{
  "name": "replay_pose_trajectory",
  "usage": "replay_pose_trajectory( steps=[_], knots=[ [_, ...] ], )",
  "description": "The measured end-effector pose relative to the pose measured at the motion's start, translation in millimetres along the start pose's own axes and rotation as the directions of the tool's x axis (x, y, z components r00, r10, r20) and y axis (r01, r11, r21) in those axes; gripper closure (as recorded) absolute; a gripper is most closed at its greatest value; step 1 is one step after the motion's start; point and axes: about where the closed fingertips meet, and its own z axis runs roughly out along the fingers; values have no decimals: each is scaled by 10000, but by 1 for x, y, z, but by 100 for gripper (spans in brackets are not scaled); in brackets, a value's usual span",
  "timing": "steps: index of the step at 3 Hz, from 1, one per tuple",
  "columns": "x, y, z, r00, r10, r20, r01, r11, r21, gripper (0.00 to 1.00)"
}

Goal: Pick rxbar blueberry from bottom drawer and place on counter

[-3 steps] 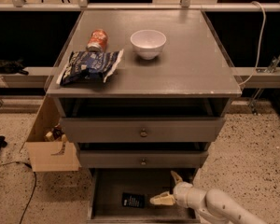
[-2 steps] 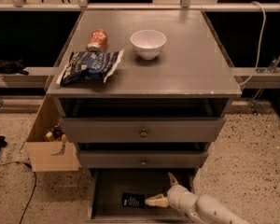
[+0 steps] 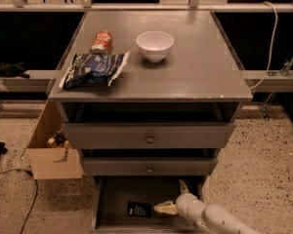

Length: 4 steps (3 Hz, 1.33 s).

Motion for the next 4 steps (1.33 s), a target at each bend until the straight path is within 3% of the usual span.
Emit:
replay_pose_trajectory(
  steps=[1, 2, 3, 4],
  knots=[
    [25, -10, 26, 9990, 68, -442, -65, 9999, 78, 0],
    [71, -26, 65, 9904, 40, -1382, -58, 9999, -126, 0],
    [111, -21, 93, 9687, -1242, -2147, 1027, 9887, -1090, 0],
    [111, -19, 97, 9663, -1379, -2175, 1138, 9863, -1197, 0]
  ],
)
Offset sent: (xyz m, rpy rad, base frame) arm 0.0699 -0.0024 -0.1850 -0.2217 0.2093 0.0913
